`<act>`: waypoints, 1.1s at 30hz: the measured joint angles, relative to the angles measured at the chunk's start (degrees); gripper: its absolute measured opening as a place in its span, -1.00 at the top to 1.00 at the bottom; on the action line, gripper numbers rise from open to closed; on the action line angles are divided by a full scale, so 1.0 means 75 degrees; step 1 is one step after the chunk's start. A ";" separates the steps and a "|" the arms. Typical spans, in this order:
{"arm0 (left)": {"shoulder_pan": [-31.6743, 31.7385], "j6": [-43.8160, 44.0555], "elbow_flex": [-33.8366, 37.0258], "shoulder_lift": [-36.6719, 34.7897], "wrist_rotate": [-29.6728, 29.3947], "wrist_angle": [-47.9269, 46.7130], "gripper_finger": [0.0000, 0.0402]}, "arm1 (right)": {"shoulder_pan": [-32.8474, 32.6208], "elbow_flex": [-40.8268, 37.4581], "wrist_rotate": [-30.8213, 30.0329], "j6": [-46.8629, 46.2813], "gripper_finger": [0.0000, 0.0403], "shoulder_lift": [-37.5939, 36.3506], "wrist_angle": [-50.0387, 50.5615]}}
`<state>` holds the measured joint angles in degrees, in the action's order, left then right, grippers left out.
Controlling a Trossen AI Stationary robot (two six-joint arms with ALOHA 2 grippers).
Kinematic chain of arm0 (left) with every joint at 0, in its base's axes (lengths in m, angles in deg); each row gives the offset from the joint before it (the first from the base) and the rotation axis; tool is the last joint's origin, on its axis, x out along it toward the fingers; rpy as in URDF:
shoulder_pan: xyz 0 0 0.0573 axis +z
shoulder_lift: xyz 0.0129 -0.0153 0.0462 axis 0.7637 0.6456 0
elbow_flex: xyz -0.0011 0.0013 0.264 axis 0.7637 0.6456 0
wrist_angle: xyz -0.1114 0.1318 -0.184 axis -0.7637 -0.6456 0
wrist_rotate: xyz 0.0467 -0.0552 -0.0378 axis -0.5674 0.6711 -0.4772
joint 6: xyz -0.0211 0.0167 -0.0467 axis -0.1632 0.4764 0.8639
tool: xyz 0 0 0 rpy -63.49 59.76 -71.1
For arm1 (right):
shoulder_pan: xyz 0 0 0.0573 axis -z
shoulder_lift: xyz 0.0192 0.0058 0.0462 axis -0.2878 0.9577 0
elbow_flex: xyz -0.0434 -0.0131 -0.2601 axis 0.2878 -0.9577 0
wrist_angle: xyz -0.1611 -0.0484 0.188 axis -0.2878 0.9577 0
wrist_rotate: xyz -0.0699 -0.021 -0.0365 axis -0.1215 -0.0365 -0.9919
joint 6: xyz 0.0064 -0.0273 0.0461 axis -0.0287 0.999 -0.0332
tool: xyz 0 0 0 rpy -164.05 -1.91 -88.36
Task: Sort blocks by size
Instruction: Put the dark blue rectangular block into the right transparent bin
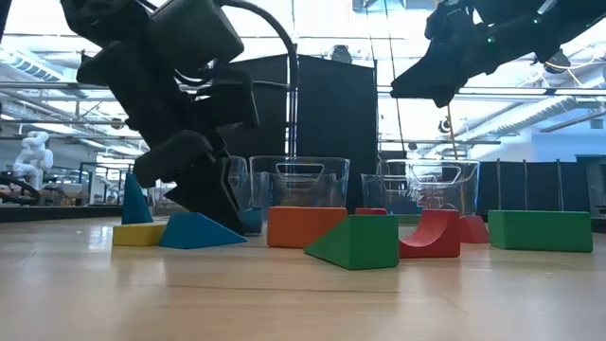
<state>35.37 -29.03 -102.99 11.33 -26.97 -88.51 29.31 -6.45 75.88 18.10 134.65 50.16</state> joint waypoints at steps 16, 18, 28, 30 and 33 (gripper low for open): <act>-0.0017 0.0055 0.0000 0.0006 0.0097 -0.0026 0.52 | -0.0251 0.0000 -0.0005 0.0009 0.39 0.0000 -0.0061; -0.0020 0.0052 0.0003 0.0002 0.0013 -0.0004 0.56 | -0.0251 0.0000 0.0017 0.0006 0.39 0.0000 -0.0061; 0.0589 -0.0431 -0.0077 -0.0361 0.0616 0.0326 0.54 | -0.1030 0.0000 0.0860 0.1509 0.39 0.0869 -0.0245; 0.0778 -0.0464 -0.0171 -0.0376 0.0960 0.0336 0.53 | -0.1250 0.0000 0.0860 0.1752 0.39 0.1130 -0.0302; 0.1008 -0.0647 -0.0278 -0.0379 0.1355 0.0505 0.53 | -0.1539 0.0000 0.0856 0.2128 0.39 0.1544 -0.0562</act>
<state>42.94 -33.88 -105.07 8.49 -16.80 -84.72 17.77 -6.45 82.30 34.06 146.23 45.95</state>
